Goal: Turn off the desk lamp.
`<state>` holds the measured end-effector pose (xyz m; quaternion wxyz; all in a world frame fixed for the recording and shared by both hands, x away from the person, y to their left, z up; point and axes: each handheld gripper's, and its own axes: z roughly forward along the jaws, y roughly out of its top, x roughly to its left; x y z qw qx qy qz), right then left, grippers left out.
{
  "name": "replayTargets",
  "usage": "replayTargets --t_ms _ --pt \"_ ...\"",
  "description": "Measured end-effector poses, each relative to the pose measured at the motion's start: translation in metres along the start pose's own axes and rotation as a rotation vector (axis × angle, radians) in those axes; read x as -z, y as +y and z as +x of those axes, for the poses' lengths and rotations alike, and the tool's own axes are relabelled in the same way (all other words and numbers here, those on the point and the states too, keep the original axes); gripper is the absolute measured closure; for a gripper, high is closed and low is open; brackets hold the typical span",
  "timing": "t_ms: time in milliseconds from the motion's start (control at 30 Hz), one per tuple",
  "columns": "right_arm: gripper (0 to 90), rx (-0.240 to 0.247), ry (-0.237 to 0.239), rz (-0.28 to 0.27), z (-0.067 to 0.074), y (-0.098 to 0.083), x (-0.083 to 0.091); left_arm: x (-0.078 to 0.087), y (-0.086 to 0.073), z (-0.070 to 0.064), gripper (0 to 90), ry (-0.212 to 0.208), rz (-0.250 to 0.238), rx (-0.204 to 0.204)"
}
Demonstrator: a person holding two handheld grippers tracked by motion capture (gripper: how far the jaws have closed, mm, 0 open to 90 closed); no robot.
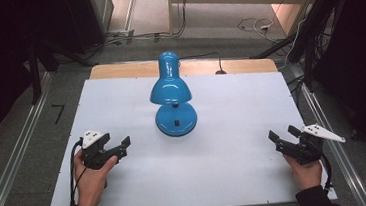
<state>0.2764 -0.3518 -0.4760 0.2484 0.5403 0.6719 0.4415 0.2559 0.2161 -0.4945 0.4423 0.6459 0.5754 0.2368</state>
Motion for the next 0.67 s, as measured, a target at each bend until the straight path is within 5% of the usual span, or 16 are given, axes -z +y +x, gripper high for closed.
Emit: replayTargets --t_ms 433,667 --pt "16.7 0.001 -0.003 -0.002 -0.002 -0.001 0.001 0.011 -0.008 0.011 22.3 0.036 0.009 0.008" --pt "14.1 -0.005 -0.003 -0.009 -0.004 -0.001 0.003 0.008 -0.020 0.022 20.6 0.104 0.054 -0.005"
